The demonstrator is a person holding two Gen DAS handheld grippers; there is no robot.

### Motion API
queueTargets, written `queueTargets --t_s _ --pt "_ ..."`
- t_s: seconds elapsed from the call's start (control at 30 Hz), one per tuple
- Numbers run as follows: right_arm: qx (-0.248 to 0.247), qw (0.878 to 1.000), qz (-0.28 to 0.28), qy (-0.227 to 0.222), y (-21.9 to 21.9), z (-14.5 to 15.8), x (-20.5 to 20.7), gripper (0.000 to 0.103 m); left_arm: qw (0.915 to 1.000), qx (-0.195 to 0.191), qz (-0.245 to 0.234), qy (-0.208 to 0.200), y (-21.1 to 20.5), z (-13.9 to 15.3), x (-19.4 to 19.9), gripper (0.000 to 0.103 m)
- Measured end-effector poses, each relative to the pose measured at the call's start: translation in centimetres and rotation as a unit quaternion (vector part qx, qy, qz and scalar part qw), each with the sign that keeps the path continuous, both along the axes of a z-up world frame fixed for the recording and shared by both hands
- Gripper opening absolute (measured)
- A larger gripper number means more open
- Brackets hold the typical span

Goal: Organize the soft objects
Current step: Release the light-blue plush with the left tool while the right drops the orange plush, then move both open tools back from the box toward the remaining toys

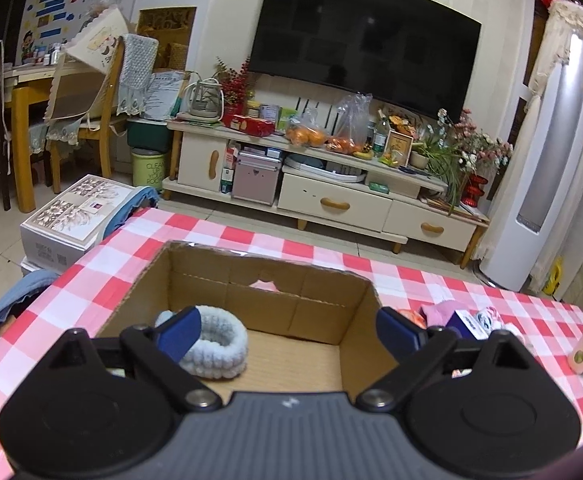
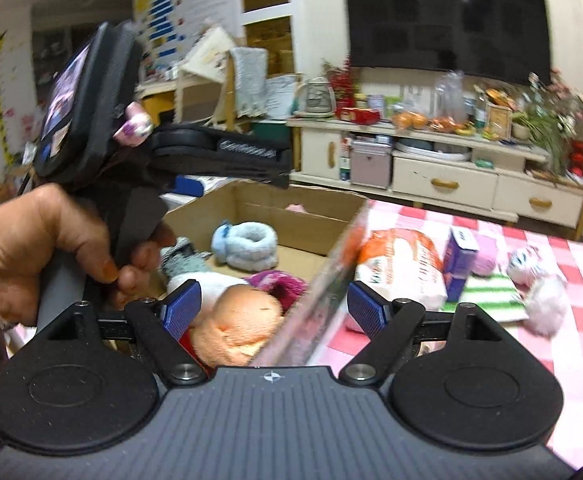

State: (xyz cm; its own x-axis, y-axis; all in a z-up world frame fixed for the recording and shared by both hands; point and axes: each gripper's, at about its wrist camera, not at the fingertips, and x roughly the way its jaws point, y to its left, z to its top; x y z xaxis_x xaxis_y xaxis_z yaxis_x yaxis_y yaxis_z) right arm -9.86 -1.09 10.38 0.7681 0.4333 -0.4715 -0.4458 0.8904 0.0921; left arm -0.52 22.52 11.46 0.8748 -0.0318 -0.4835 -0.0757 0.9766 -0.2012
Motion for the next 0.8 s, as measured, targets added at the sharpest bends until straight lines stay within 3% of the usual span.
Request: queueTargets --t_s 0.2,0.3,0.8 --pt "0.023 0.999 -0.031 0.006 -1.9 -0.5 -0.1 0.100 0.9999 0.013 -0.011 0.002 -1.5 0.0 -0.1 0.095" --pt "0.028 0.999 -0.040 0.008 -2.1 -0.7 -0.1 0.100 0.9996 0.021 -0.019 0.001 -2.4 0.0 -0.1 0.101" --pt "0.055 0.994 -0.092 0.023 -4.7 -1.5 0.7 0.101 0.9972 0.055 -0.050 -0.006 -6.3 -0.1 -0.6 0.102"
